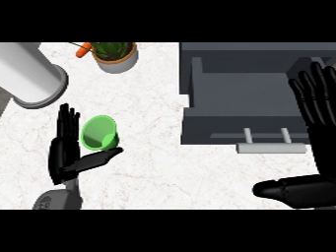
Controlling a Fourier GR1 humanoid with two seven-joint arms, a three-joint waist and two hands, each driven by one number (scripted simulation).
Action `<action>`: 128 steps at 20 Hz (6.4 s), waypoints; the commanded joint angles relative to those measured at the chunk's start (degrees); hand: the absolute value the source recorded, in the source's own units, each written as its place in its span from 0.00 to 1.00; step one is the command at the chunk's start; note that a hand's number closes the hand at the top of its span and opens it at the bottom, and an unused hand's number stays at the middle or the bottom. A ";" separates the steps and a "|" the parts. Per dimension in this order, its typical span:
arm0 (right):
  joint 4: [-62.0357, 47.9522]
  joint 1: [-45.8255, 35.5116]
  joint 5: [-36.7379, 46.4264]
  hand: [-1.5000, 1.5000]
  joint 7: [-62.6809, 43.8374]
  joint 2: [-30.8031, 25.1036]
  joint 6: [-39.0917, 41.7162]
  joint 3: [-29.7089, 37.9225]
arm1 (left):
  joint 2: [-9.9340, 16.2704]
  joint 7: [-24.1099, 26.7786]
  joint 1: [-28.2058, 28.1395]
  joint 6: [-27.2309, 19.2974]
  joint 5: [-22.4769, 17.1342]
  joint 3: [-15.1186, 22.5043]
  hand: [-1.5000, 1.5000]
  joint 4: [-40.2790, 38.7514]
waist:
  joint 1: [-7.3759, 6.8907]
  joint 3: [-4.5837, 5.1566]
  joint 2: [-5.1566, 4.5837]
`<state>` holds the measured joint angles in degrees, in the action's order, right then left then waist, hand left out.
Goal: Pick up the cup, place it into the drawer and close the drawer
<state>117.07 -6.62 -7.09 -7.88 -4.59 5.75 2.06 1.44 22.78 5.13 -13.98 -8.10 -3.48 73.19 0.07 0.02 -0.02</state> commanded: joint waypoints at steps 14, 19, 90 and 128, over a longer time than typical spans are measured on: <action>3.66 -0.48 -1.89 0.00 -5.09 -0.20 0.43 -0.56 | -0.79 15.63 8.01 1.86 -3.16 -6.39 0.00 -23.73 | 0.17 0.00 -0.03; 1.07 -0.52 1.25 0.00 -1.52 1.31 -0.61 -1.70 | 2.47 17.91 8.42 5.51 -3.88 -7.64 0.00 -28.04 | 0.06 0.00 -0.01; -0.41 2.10 -0.78 0.00 0.33 0.57 1.83 1.35 | 0.17 5.90 8.67 21.37 -9.53 4.51 1.00 6.15 | -0.80 -0.09 0.31; 1.11 -0.52 -2.66 0.00 -2.42 -1.45 2.27 3.64 | -1.44 -7.65 63.67 -7.10 -12.09 13.76 1.00 -31.68 | 2.08 -0.04 -0.32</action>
<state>116.18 -5.67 -9.44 -7.58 -5.77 9.07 5.70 0.01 13.16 64.85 -18.99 -17.33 7.27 47.59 1.48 -0.03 -0.27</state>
